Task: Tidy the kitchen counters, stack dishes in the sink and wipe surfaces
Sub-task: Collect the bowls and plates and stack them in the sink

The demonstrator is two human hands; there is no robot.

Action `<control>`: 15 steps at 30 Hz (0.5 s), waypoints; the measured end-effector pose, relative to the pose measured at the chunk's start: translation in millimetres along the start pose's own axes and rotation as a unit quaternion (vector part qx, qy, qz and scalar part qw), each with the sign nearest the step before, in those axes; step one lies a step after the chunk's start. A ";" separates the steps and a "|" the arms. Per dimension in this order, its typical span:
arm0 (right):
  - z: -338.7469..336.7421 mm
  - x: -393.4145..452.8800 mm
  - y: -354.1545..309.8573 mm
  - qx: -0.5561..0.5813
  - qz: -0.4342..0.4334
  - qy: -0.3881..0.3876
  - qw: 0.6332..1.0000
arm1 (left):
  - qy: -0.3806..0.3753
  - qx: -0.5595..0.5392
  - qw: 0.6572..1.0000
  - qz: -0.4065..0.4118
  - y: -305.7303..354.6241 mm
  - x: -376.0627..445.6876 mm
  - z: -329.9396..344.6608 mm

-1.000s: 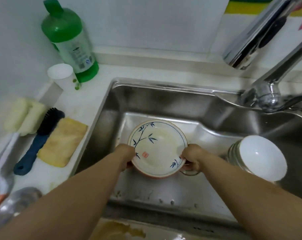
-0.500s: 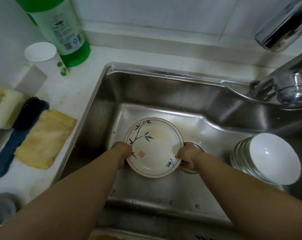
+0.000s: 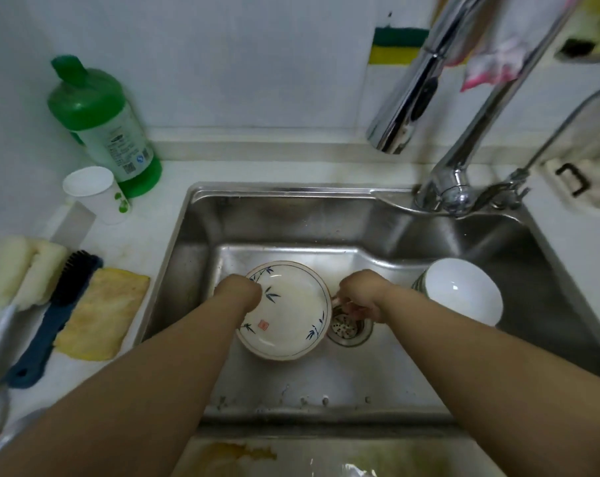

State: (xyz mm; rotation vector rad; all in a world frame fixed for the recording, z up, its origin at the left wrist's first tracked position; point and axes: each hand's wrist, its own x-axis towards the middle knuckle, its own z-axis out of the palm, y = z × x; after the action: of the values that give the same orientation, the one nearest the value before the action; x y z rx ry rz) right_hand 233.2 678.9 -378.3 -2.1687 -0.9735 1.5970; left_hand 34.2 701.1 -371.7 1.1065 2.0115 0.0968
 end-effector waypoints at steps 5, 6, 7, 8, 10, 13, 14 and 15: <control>-46.1 -65.1 -0.3 0.051 -0.035 0.017 0.998 | -0.075 0.003 0.991 0.114 44.0 -53.3 -2.5; -57.3 -78.8 2.9 0.063 -0.039 0.027 0.997 | -0.086 -0.002 0.988 0.128 52.9 -67.8 0.0; -69.0 -91.0 6.4 0.070 -0.043 0.038 0.996 | -0.104 -0.005 0.985 0.139 61.7 -81.9 2.8; -79.2 -101.7 10.4 0.083 -0.044 0.045 0.995 | -0.121 -0.005 0.980 0.157 69.5 -94.8 7.1; -106.0 -130.4 26.5 0.117 -0.052 0.068 0.990 | -0.150 0.002 0.967 0.204 91.8 -130.5 20.6; -143.2 -175.0 58.7 0.146 -0.050 0.116 0.981 | -0.186 0.026 0.944 0.270 120.9 -183.1 50.2; -153.7 -188.2 71.6 0.158 -0.047 0.132 0.977 | -0.197 0.029 0.937 0.286 128.3 -200.0 60.8; -166.6 -209.5 91.3 0.177 -0.044 0.155 0.971 | -0.215 0.045 0.925 0.309 136.1 -223.8 77.0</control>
State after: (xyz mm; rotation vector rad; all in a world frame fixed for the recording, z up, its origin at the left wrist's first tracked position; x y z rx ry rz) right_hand 384.7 501.3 -218.5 -2.0127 -0.6257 1.2299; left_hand 240.7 597.2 -226.5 1.6317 1.2401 0.0769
